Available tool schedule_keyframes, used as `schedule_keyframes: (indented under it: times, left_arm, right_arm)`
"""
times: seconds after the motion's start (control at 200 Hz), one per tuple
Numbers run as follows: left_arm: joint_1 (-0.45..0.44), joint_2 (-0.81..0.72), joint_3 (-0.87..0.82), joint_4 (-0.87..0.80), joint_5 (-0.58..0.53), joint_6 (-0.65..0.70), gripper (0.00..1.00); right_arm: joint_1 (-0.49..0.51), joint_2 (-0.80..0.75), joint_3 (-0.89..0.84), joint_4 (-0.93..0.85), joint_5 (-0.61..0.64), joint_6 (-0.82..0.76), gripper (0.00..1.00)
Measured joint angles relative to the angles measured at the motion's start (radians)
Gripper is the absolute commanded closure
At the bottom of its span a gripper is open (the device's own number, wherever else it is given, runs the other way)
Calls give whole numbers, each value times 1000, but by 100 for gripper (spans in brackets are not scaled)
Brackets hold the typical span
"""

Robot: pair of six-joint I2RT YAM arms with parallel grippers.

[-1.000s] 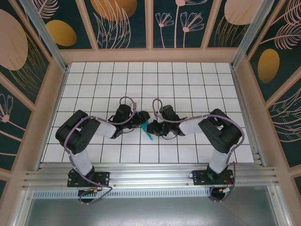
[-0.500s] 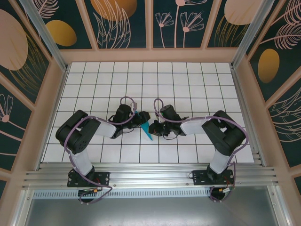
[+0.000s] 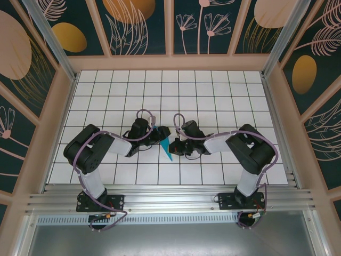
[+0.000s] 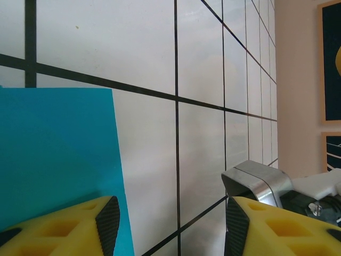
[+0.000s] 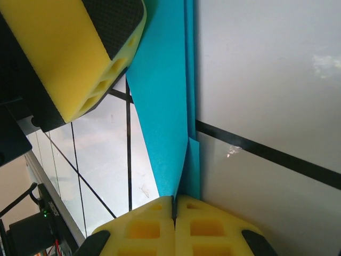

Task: Fold a paper plane with a square sheet of paper (pick it up from the middle)
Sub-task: Fold the wing for the fifth time at the center of the table.

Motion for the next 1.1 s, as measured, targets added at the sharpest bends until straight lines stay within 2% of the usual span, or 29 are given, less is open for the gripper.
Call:
schedule_keyframes:
  times: [0.12, 0.405, 0.716, 0.876, 1.101]
  left_arm:
    - [0, 2, 2, 0, 2, 0, 41]
    - [0, 3, 4, -1, 4, 0, 41]
    - [0, 5, 7, -3, 4, 0, 41]
    - [0, 8, 11, -5, 7, 0, 41]
    - [0, 10, 14, -5, 11, 0, 41]
  right_arm:
    - [-1, 0, -2, 6, -3, -3, 88]
    - [-1, -36, -14, -19, -21, -3, 87]
    - [-1, -62, -49, -32, -54, -3, 88]
    - [-1, -54, -66, -14, -57, 0, 93]
    - [-1, -43, -66, -6, -64, 1, 90]
